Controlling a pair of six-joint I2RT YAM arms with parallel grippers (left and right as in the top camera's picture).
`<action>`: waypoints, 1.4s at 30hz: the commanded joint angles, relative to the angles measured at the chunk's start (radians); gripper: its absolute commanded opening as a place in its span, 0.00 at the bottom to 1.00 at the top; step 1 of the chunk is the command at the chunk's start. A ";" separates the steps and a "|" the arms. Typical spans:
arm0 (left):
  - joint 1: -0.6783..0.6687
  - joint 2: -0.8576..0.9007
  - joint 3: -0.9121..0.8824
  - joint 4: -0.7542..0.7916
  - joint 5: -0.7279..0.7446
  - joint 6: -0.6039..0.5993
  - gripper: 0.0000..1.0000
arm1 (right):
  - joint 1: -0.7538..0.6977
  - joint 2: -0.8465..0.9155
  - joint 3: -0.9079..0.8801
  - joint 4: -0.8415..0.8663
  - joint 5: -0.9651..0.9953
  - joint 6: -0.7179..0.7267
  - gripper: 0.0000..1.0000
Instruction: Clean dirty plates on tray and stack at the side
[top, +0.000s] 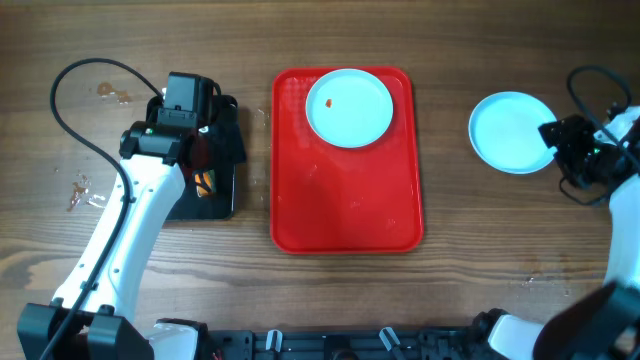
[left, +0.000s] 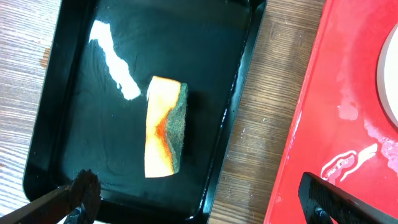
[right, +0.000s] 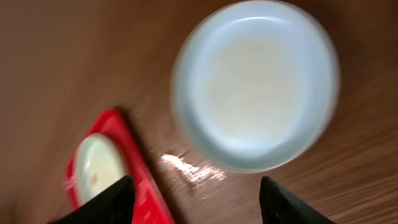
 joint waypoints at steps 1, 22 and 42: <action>0.002 -0.003 0.002 0.000 0.008 0.002 1.00 | 0.096 -0.129 0.012 -0.054 -0.115 -0.097 0.64; 0.002 0.001 0.002 -0.008 0.222 -0.024 1.00 | 0.561 -0.159 0.010 -0.161 0.162 -0.085 0.64; 0.010 0.181 -0.204 0.140 -0.266 -0.161 0.04 | 0.561 -0.159 0.010 -0.165 0.162 -0.084 0.63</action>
